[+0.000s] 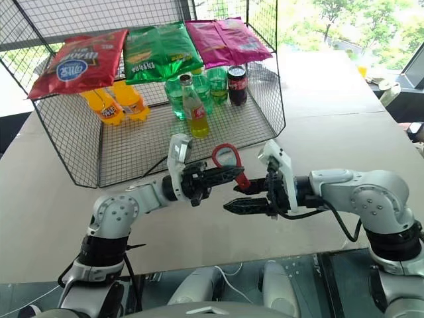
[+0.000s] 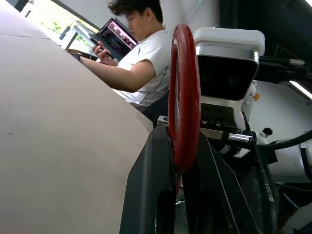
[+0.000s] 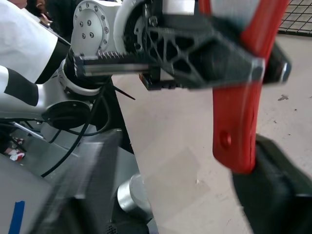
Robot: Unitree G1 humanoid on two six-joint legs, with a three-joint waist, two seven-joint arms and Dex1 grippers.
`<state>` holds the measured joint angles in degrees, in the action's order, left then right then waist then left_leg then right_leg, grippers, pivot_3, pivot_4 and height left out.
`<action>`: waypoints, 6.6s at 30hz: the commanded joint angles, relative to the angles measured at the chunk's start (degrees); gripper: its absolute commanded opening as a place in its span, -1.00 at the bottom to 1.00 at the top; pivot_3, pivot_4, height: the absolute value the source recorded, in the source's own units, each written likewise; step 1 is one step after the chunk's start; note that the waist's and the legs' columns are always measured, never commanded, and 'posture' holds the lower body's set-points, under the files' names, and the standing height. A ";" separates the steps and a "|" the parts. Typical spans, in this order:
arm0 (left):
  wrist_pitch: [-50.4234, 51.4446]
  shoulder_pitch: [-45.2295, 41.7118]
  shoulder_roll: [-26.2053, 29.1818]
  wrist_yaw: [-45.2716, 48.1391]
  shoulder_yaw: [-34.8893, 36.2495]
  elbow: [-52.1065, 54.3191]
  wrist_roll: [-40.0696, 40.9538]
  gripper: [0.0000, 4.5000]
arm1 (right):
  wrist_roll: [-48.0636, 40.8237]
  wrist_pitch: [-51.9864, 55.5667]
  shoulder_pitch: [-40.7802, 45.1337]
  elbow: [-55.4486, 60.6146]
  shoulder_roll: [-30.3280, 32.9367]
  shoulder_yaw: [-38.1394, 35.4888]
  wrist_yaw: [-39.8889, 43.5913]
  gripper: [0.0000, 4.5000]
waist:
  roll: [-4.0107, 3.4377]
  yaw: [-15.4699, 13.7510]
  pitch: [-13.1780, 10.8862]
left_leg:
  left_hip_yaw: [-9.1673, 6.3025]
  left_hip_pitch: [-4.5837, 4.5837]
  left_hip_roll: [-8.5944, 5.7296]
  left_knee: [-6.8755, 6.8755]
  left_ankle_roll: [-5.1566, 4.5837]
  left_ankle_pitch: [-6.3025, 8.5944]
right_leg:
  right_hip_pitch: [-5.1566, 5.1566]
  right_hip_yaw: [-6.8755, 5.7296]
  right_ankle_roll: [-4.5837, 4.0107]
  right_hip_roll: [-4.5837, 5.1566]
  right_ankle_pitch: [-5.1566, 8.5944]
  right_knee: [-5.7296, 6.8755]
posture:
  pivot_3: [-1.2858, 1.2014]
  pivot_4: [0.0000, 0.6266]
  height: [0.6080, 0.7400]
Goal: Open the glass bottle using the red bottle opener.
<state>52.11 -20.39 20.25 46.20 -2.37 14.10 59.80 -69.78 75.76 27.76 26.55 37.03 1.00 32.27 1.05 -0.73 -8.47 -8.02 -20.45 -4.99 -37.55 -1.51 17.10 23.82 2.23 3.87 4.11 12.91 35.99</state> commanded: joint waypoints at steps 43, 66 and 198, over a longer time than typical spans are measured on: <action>-21.37 13.65 0.43 -5.99 2.75 10.02 -19.15 0.48 | 0.65 -21.31 -16.85 -9.01 6.09 -13.01 -14.16 -1.00 | -0.07 -0.16 -0.01 | 0.12 -0.45 0.01 -0.66 -0.12 0.06 | 0.17 0.13 0.17 -0.04 -0.33 0.01 | 0.03 -0.52 1.00; -62.49 -8.30 -10.67 -34.70 4.01 -31.05 -56.33 0.72 | 44.48 -46.49 -11.78 2.29 -11.36 2.25 -17.08 -1.00 | -0.08 -0.11 0.01 | 0.13 -0.60 -0.11 -0.76 -0.13 0.05 | 0.26 0.11 0.20 -0.12 -0.51 -0.04 | 0.03 -0.52 1.00; -51.47 9.54 -6.66 -5.78 0.36 0.60 -35.70 0.99 | 56.78 -49.86 -11.60 0.57 -19.70 5.34 -10.26 -1.00 | -0.11 1.35 0.03 | 0.34 -0.58 -0.01 -0.82 -0.07 0.01 | 0.54 0.35 0.19 -0.30 -0.51 0.42 | 0.03 -0.52 1.00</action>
<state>2.09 -10.95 13.84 40.25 -2.59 12.73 23.23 -12.95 27.03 16.03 25.26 17.53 6.61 21.91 0.94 0.63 -8.44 -7.68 -21.03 -5.00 -38.37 -1.58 17.11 24.36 2.58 4.06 3.81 12.40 36.41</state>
